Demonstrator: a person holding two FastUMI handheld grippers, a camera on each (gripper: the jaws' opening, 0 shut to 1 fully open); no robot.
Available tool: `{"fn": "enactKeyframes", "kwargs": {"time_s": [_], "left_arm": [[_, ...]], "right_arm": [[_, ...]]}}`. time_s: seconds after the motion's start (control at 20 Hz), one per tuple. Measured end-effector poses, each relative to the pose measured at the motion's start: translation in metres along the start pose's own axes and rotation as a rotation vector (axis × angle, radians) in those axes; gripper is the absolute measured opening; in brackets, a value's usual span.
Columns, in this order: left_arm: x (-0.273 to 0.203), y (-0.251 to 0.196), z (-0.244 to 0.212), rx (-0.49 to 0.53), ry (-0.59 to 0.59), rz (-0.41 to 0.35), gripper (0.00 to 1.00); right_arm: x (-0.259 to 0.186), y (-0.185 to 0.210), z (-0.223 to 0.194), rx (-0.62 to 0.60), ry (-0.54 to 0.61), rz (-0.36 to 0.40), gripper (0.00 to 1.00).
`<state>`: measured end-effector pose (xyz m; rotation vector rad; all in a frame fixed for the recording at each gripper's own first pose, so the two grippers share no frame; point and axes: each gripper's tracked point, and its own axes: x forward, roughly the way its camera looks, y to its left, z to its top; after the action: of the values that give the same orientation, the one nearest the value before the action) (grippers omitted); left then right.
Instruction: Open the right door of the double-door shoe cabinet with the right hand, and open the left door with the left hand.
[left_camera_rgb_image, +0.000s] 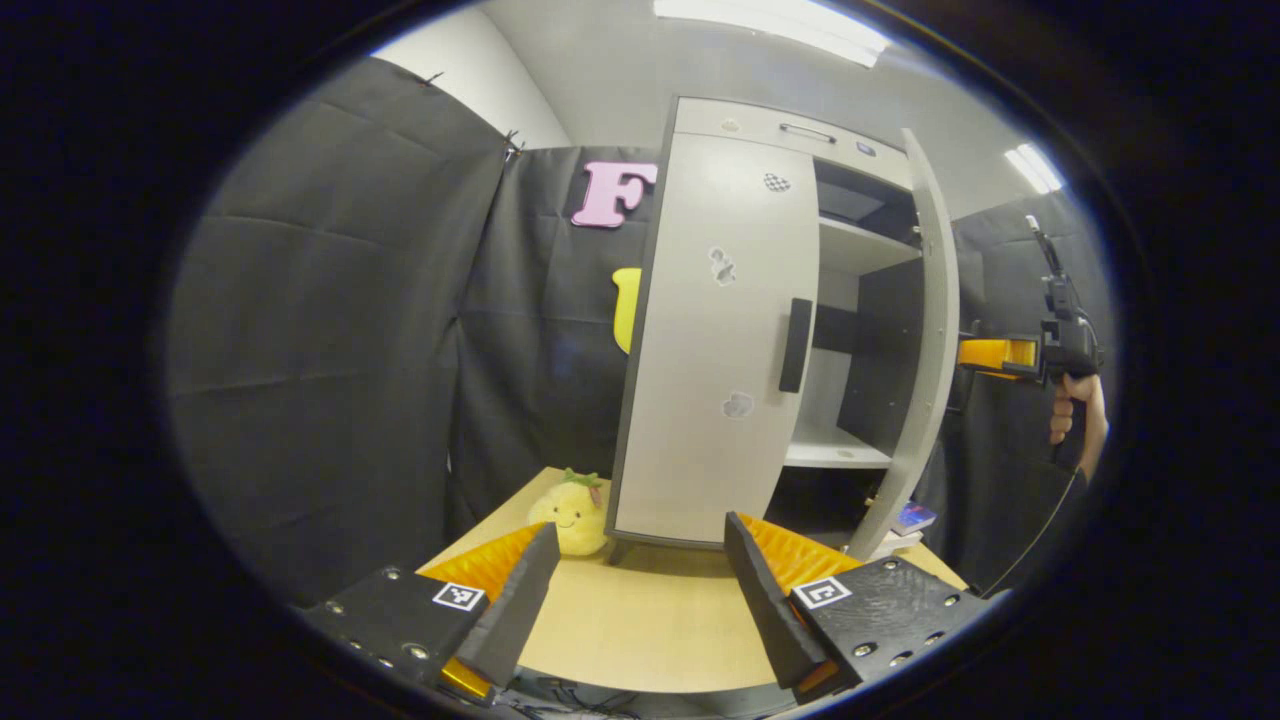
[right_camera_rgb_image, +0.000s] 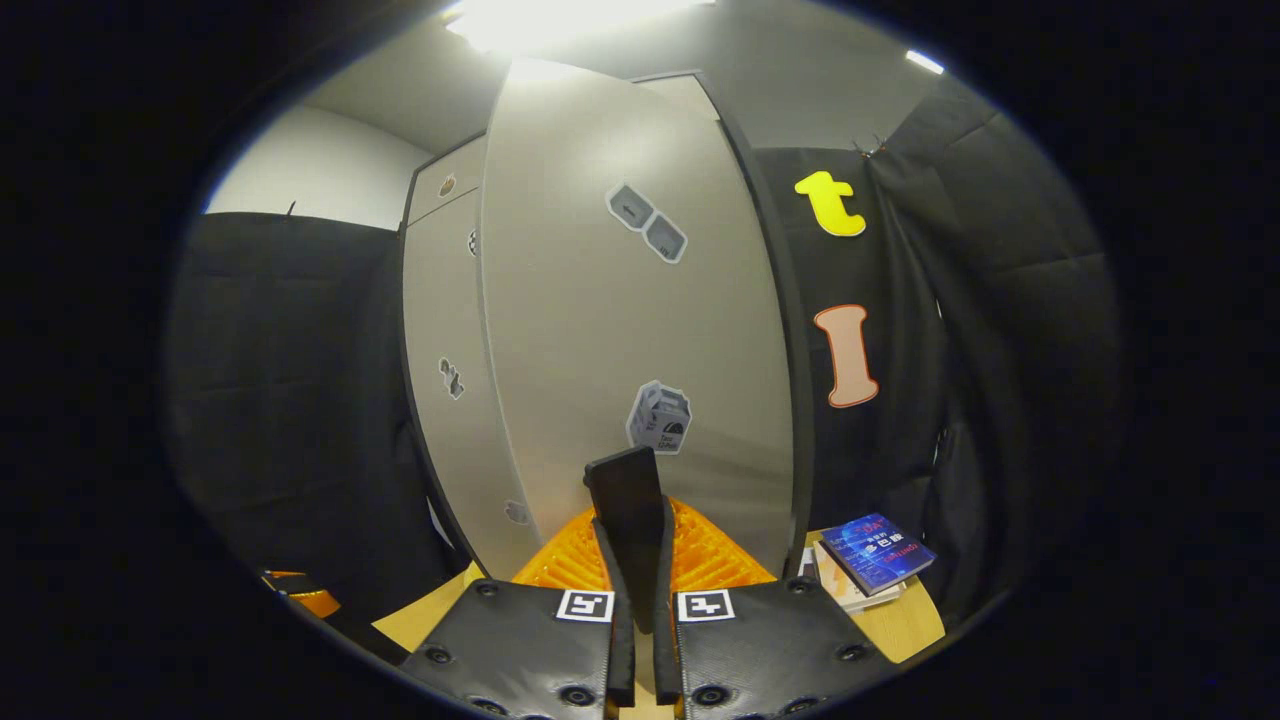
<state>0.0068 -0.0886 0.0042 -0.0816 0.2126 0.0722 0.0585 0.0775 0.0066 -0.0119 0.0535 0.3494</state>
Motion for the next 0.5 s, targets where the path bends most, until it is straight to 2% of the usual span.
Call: {"fn": "enactKeyframes", "kwargs": {"time_s": [0.05,0.15,0.25,0.35,0.4,0.5], "left_arm": [[0.002,-0.002,-0.001,0.002,0.002,-0.008,0.95],[0.005,-0.005,-0.002,0.012,0.005,-0.02,0.94],[0.009,-0.007,-0.003,0.013,0.006,-0.03,0.94],[0.011,-0.01,-0.004,0.006,0.006,-0.04,0.95],[0.013,-0.011,-0.004,0.003,0.007,-0.044,0.95],[0.016,-0.015,-0.004,0.004,0.006,-0.053,0.95]], "right_arm": [[-0.003,-0.003,0.0,0.001,0.0,-0.009,0.09],[-0.008,-0.011,0.0,0.004,-0.004,-0.032,0.05],[-0.012,-0.017,0.001,0.008,-0.001,-0.044,0.09],[-0.017,-0.024,0.002,0.013,0.005,-0.061,0.05],[-0.019,-0.027,0.002,0.012,0.008,-0.069,0.09],[-0.023,-0.035,0.003,0.016,0.006,-0.09,0.08]]}}
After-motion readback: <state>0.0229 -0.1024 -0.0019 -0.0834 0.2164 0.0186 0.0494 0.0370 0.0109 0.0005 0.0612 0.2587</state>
